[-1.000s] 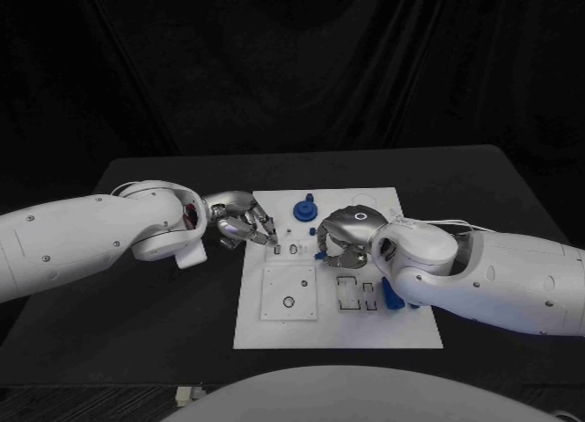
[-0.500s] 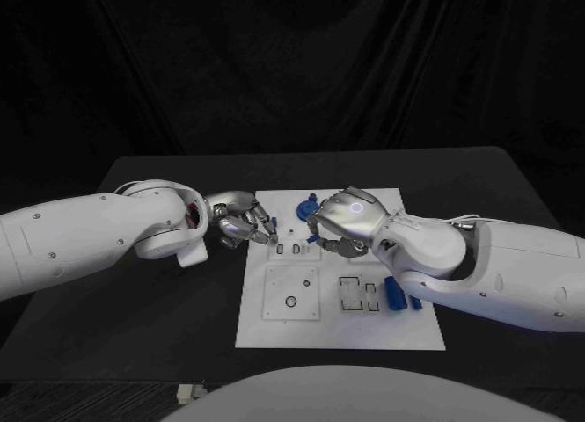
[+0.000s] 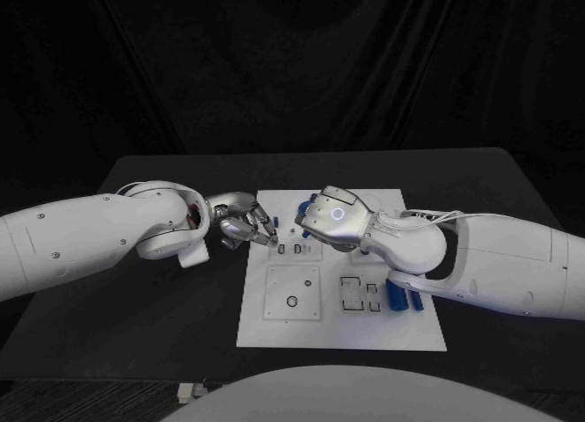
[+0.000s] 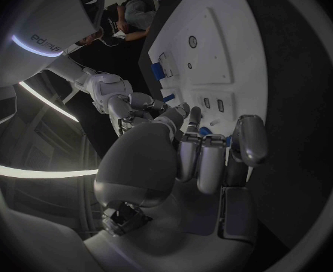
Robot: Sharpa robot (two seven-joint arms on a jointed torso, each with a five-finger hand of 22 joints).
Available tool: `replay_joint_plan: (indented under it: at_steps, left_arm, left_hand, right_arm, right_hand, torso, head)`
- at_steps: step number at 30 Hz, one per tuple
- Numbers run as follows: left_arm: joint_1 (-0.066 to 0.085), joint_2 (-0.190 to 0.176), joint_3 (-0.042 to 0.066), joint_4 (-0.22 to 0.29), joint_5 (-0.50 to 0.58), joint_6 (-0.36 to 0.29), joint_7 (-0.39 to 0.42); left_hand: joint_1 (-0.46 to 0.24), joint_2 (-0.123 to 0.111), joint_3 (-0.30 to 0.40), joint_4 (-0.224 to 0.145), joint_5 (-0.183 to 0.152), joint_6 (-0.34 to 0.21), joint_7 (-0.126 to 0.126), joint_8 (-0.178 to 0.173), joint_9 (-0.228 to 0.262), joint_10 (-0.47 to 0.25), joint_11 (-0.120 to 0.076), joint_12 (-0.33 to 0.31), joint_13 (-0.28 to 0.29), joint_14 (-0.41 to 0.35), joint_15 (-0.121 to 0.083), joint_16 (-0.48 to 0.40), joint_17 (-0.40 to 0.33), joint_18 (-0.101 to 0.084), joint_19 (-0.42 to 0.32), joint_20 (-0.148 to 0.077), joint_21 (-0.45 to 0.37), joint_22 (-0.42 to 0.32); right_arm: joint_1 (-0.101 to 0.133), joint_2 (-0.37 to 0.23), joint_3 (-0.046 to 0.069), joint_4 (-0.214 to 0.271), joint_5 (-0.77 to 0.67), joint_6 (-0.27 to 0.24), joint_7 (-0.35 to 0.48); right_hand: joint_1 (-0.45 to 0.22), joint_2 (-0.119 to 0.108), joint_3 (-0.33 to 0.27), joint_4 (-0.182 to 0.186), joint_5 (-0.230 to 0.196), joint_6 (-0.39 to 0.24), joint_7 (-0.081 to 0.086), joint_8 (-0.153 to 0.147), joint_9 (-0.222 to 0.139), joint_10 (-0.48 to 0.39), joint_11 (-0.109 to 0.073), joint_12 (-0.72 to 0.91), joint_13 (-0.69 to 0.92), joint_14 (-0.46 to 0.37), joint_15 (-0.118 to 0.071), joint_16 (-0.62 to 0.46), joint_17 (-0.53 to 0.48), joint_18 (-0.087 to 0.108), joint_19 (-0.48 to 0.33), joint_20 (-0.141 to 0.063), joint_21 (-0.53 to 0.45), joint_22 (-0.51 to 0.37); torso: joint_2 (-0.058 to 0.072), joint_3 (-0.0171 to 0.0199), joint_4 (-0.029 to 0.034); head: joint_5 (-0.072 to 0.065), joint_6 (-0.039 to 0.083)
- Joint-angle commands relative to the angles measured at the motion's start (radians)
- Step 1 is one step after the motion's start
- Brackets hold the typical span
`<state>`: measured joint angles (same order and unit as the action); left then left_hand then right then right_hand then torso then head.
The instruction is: Assemble the parts on the task board
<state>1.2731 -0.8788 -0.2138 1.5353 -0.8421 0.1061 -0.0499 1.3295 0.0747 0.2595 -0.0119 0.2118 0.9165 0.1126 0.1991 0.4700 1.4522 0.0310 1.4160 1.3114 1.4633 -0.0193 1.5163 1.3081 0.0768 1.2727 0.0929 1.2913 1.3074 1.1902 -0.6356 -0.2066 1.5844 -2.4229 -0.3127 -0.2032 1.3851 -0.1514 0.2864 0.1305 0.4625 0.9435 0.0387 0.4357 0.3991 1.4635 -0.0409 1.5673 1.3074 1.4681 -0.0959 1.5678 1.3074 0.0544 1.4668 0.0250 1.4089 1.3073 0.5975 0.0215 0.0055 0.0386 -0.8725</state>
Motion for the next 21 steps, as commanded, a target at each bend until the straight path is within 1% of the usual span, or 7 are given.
replay_joint_plan:
  at_steps: [1, 4, 7, 9, 14, 21]
  left_arm:
    - [-0.005, 0.001, 0.001, -0.001, 0.004, 0.01, 0.015]
    - [-0.007, 0.0, 0.001, -0.002, 0.004, 0.01, 0.015]
    - [-0.009, -0.001, 0.001, -0.003, 0.004, 0.009, 0.014]
    - [-0.01, -0.002, 0.001, -0.004, 0.004, 0.009, 0.014]
    - [-0.011, -0.004, 0.001, -0.005, 0.004, 0.007, 0.013]
    - [-0.013, -0.005, 0.001, -0.005, 0.005, 0.005, 0.014]
  left_hand:
    - [0.009, -0.002, -0.001, 0.005, 0.003, -0.007, 0.001, 0.003, -0.001, -0.008, 0.002, -0.003, 0.096, 0.039, 0.002, -0.004, 0.168, 0.013, -0.007, 0.002, -0.005, 0.006]
    - [0.009, -0.002, -0.001, 0.005, 0.003, -0.007, 0.001, 0.004, -0.001, -0.008, 0.002, -0.002, 0.096, 0.039, 0.002, -0.003, 0.169, 0.013, -0.005, 0.002, -0.003, 0.008]
    - [0.009, -0.002, -0.001, 0.005, 0.003, -0.007, 0.001, 0.004, -0.001, -0.008, 0.002, -0.002, 0.096, 0.039, 0.002, -0.003, 0.169, 0.013, -0.005, 0.002, -0.003, 0.008]
    - [0.009, -0.002, -0.001, 0.005, 0.003, -0.007, 0.001, 0.004, -0.001, -0.008, 0.002, -0.002, 0.096, 0.039, 0.002, -0.003, 0.169, 0.013, -0.005, 0.002, -0.003, 0.008]
    - [0.009, -0.002, -0.001, 0.005, 0.003, -0.007, 0.001, 0.004, -0.001, -0.008, 0.002, -0.002, 0.096, 0.039, 0.002, -0.003, 0.169, 0.013, -0.005, 0.002, -0.003, 0.008]
    - [0.009, -0.003, -0.003, 0.007, 0.002, -0.007, 0.001, 0.005, -0.001, -0.007, 0.002, -0.002, 0.096, 0.039, 0.002, -0.003, 0.169, 0.012, -0.005, 0.002, -0.003, 0.008]
  right_arm:
    - [0.002, 0.009, 0.001, -0.01, -0.113, 0.052, 0.017]
    - [0.002, 0.015, 0.001, -0.015, -0.124, 0.067, 0.02]
    - [0.002, 0.02, 0.001, -0.019, -0.141, 0.083, 0.027]
    - [0.002, 0.022, 0.001, -0.02, -0.149, 0.094, 0.032]
    - [0.002, 0.028, 0.001, -0.022, -0.16, 0.119, 0.051]
    - [0.001, 0.036, 0.001, -0.027, -0.164, 0.141, 0.064]
  right_hand:
    - [-0.01, 0.003, 0.007, -0.002, -0.01, 0.01, -0.02, -0.006, 0.001, 0.107, -0.008, 0.003, 0.263, 0.103, -0.008, 0.003, 0.263, -0.015, 0.023, -0.009, 0.002, 0.213]
    - [-0.013, 0.0, 0.008, -0.004, -0.013, 0.009, -0.023, -0.009, 0.002, 0.107, -0.009, 0.003, 0.263, 0.103, -0.009, 0.003, 0.263, -0.016, 0.023, -0.01, 0.002, 0.213]
    - [-0.014, -0.004, 0.011, -0.007, -0.018, 0.006, -0.026, -0.014, 0.002, 0.107, -0.011, 0.003, 0.263, 0.103, -0.01, 0.003, 0.263, -0.016, 0.022, -0.012, 0.002, 0.213]
    - [-0.014, -0.005, 0.013, -0.008, -0.022, 0.006, -0.029, -0.016, 0.003, 0.107, -0.012, 0.003, 0.263, 0.103, -0.01, 0.003, 0.263, -0.016, 0.022, -0.012, 0.002, 0.213]
    - [-0.022, -0.01, 0.017, -0.012, -0.045, 0.009, -0.038, -0.023, 0.007, 0.107, -0.017, 0.003, 0.263, 0.103, -0.012, 0.003, 0.263, -0.016, 0.021, -0.015, 0.002, 0.213]
    - [-0.022, -0.01, 0.019, -0.014, -0.052, 0.012, -0.041, -0.025, 0.008, 0.107, -0.018, 0.003, 0.263, 0.103, -0.012, 0.003, 0.263, -0.016, 0.021, -0.015, 0.002, 0.213]
  torso:
    - [0.002, 0.0003, 0.0001]
    - [0.002, -0.0001, 0.0004]
    - [0.001, 0.0, 0.0006]
    - [0.001, 0.0003, -0.0002]
    - [0.0, 0.0, -0.0004]
    - [0.001, 0.0002, -0.0008]
  head:
    - [0.003, 0.0]
    - [0.005, 0.0]
    - [0.01, 0.0]
    - [0.017, 0.0]
    - [0.028, 0.0]
    - [0.036, 0.0]
